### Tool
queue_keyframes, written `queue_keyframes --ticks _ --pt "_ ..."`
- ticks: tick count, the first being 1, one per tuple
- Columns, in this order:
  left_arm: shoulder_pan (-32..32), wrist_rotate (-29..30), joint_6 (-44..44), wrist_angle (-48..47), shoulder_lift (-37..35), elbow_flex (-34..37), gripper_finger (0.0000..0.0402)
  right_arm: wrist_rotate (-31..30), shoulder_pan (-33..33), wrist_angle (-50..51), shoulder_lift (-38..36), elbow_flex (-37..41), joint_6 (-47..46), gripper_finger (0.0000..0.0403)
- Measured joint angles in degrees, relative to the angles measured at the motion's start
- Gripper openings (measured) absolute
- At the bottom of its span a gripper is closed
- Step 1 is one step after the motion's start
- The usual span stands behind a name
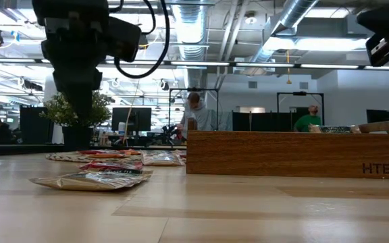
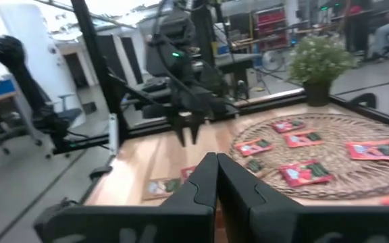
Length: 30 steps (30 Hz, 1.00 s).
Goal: Pick & Place Tea
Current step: Put the bottom brown tea bag into the right slot of the wooden organizer
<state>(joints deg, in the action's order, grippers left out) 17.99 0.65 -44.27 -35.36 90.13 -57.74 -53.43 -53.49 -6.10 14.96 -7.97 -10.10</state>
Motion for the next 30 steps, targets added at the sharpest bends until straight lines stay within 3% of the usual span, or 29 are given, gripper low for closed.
queue_keyframes --ticks 4,12,19,26,30 --pt "0.9 3.2 4.7 4.3 0.0 0.0 0.011 -1.9 0.0 0.0 0.0 0.0 0.0 0.0001" --pt "2.5 4.2 15.3 14.2 0.0 -0.3 0.011 -2.2 0.0 0.1 0.0 0.0 -0.4 0.0001" --pt "4.1 4.3 18.2 16.5 3.9 -2.7 0.011 -2.2 0.0 0.2 0.0 0.0 -0.4 0.0001" --pt "5.4 8.9 23.3 2.5 16.7 -16.5 0.011 -2.2 0.0 0.5 0.0 0.0 -0.5 0.0001" --pt "5.2 6.7 23.8 -4.6 22.1 -22.8 0.011 -2.2 0.0 0.5 0.0 0.0 -0.5 0.0001"
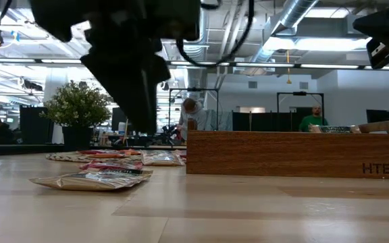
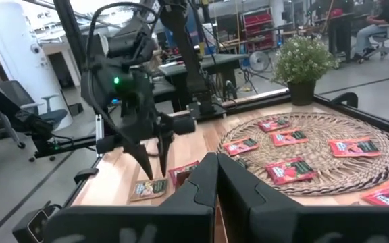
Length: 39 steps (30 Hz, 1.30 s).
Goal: Pick & Place Tea
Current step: Put the bottom brown tea bag into the right slot of the wooden organizer
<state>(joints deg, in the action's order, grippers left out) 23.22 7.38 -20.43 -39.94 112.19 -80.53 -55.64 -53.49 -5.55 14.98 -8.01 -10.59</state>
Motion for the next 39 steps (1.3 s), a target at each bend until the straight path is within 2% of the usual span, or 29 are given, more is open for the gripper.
queue_keyframes --ticks 2,11,18,22,26,39 --pt "0.0 -0.1 0.1 -2.1 1.1 -1.0 0.011 0.0 0.0 0.0 0.0 0.0 0.0 0.0001" --pt "0.1 -0.9 -0.8 -1.9 1.4 -1.2 0.011 0.0 0.0 0.0 0.0 0.0 0.0 0.0001" --pt "0.1 -1.0 0.5 -1.1 4.3 -1.2 0.011 0.1 0.0 0.0 0.0 0.0 0.0 0.0001" --pt "0.1 2.5 0.2 -1.5 5.1 -1.2 0.011 0.1 0.0 0.0 0.0 0.0 0.0 0.0001" --pt "0.0 2.7 0.1 -1.6 5.1 -1.2 0.011 0.1 0.0 0.0 0.0 0.0 0.0 0.0001" --pt "0.1 -1.4 1.5 -0.2 8.3 -1.4 0.011 0.2 0.0 0.0 0.0 0.0 -1.4 0.0001"
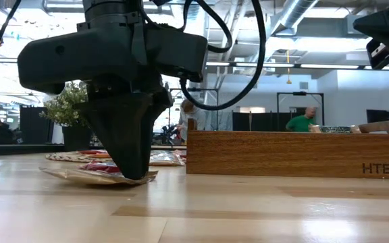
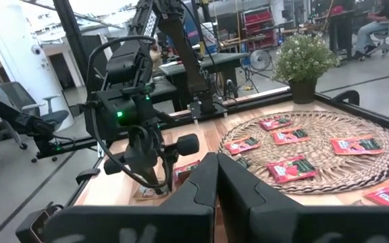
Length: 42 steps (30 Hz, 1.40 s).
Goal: Pick & Place Tea
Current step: Put the bottom brown tea bag into the right slot of the wooden organizer
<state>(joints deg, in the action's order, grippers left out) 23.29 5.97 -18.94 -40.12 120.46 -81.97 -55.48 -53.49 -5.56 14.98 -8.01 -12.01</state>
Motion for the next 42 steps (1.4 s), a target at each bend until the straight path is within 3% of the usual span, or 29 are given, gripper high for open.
queue_keyframes --ticks 6,18,24,33,39,42 --pt "0.0 0.3 0.1 0.4 -0.9 0.1 0.0095 0.0 0.0 0.0 0.0 0.0 -0.5 0.0001" --pt "0.6 4.1 -1.2 -0.5 -1.4 0.3 0.0005 0.0 0.0 0.1 0.0 0.0 -0.6 0.0001" --pt "1.2 4.4 -2.8 -2.2 -3.2 0.5 0.0 0.0 0.0 0.5 0.0 0.0 -0.6 0.0001" --pt "1.5 7.2 -7.5 -4.0 -12.9 0.4 0.0 0.0 0.0 0.9 0.0 0.0 -0.5 0.0001" --pt "1.1 12.6 -7.7 1.8 -19.5 0.0 0.0 0.0 0.0 0.9 0.0 0.0 -0.5 0.0001" --pt "0.5 14.3 -4.7 4.2 -19.5 -3.7 0.0 -0.1 0.0 0.9 0.0 0.0 -0.5 0.0001"
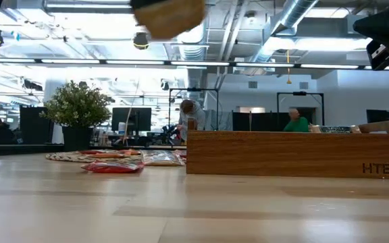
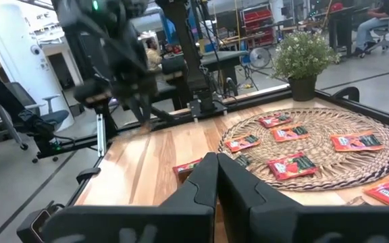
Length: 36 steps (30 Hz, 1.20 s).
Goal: Pick & Place Tea
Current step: Put the bottom brown tea bag into the right slot of the wooden organizer
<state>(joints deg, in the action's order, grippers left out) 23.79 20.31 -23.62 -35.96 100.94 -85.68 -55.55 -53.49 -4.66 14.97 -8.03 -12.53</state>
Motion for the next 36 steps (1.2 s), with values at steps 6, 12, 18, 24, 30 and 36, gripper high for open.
queue_keyframes --ticks 6,12,18,24,30,36 --pt "-1.9 4.6 8.1 1.5 4.8 -11.4 0.0 -0.1 0.0 0.2 0.0 0.0 0.0 0.0001" --pt "-4.2 9.1 14.9 1.1 11.7 -21.3 0.0 -0.1 0.0 0.4 0.0 0.0 0.0 0.0001" --pt "-6.0 11.4 19.6 2.0 15.5 -26.5 0.0 -0.1 0.0 0.2 0.0 0.0 -0.1 0.0001" --pt "-6.3 12.7 21.4 5.5 15.9 -26.9 0.0 0.1 0.0 -2.7 0.0 0.0 -0.3 0.0001" --pt "-6.3 17.5 22.6 12.5 18.3 -27.0 0.0 -0.5 0.0 -5.5 0.0 0.0 -2.5 0.0001" --pt "-6.4 23.2 27.9 20.3 21.5 -27.0 0.0 -1.4 0.0 -8.4 0.0 0.0 -2.3 0.0001"
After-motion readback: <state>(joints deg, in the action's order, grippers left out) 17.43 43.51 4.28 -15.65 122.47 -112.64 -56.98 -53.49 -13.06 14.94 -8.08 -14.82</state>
